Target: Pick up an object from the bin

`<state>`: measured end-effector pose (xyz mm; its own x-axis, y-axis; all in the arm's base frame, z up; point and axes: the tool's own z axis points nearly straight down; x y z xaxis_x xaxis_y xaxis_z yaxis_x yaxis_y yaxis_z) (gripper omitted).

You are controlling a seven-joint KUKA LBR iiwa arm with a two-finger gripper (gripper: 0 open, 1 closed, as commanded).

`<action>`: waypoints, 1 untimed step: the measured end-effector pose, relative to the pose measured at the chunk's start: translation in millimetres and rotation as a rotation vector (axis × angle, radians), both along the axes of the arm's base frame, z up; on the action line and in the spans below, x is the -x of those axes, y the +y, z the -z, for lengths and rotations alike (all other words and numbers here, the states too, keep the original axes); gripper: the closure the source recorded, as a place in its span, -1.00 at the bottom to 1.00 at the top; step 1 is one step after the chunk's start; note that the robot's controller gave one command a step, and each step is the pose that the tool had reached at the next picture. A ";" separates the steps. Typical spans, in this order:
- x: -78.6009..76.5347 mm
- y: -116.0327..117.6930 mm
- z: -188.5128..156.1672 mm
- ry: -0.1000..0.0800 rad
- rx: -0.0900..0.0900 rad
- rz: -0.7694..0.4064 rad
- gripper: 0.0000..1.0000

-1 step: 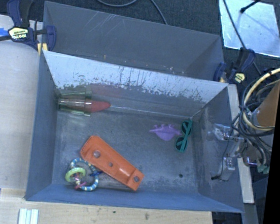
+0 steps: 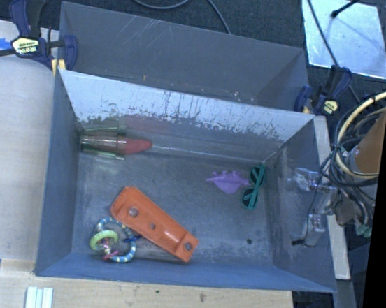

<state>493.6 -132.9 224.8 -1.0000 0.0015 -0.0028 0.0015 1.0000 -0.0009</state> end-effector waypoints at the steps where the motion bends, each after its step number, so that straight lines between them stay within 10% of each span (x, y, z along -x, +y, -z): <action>1: -25.5 8.7 31.1 -0.007 0.003 -0.052 -1.00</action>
Offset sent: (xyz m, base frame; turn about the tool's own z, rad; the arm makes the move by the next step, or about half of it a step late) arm 0.0832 0.0020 -0.0782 -0.3192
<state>519.1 -124.2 193.7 -0.9987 -0.0508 -0.0093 -0.0507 0.9987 -0.0039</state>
